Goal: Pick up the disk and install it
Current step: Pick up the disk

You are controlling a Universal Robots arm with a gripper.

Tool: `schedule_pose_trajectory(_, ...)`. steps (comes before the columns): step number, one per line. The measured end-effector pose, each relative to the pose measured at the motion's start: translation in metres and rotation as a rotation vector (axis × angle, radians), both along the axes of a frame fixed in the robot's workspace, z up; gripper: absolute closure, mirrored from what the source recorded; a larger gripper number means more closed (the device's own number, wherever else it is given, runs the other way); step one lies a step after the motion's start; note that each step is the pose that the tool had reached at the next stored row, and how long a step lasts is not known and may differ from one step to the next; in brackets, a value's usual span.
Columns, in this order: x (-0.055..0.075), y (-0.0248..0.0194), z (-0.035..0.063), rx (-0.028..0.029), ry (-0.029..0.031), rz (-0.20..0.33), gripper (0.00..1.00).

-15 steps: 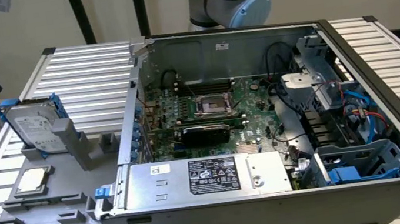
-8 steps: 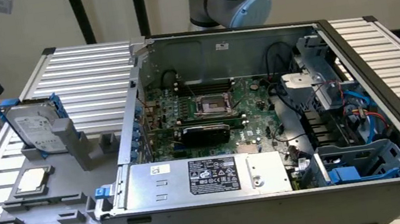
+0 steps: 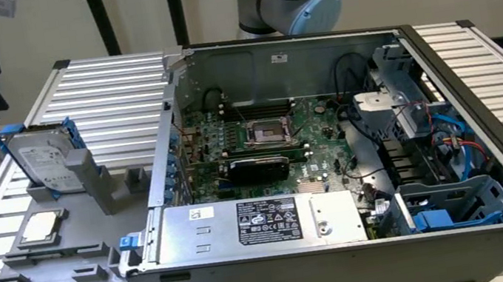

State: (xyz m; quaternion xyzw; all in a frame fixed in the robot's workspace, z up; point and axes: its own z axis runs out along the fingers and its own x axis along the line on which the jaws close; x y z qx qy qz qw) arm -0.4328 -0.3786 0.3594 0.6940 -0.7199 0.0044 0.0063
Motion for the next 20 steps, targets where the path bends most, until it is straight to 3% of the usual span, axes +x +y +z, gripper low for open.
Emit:
schedule_pose_trajectory(2,0.000,0.0001,-0.0002,0.0000,0.0000,0.000,0.53)
schedule_pose_trajectory(5,0.001,0.0004,-0.0013,0.0001,-0.0002,0.000,0.47)
schedule_pose_trajectory(7,0.002,0.0009,-0.0040,0.0000,-0.0001,0.000,0.35)
schedule_pose_trajectory(20,0.002,0.0081,-0.0275,0.0000,0.0000,-0.002,0.35)
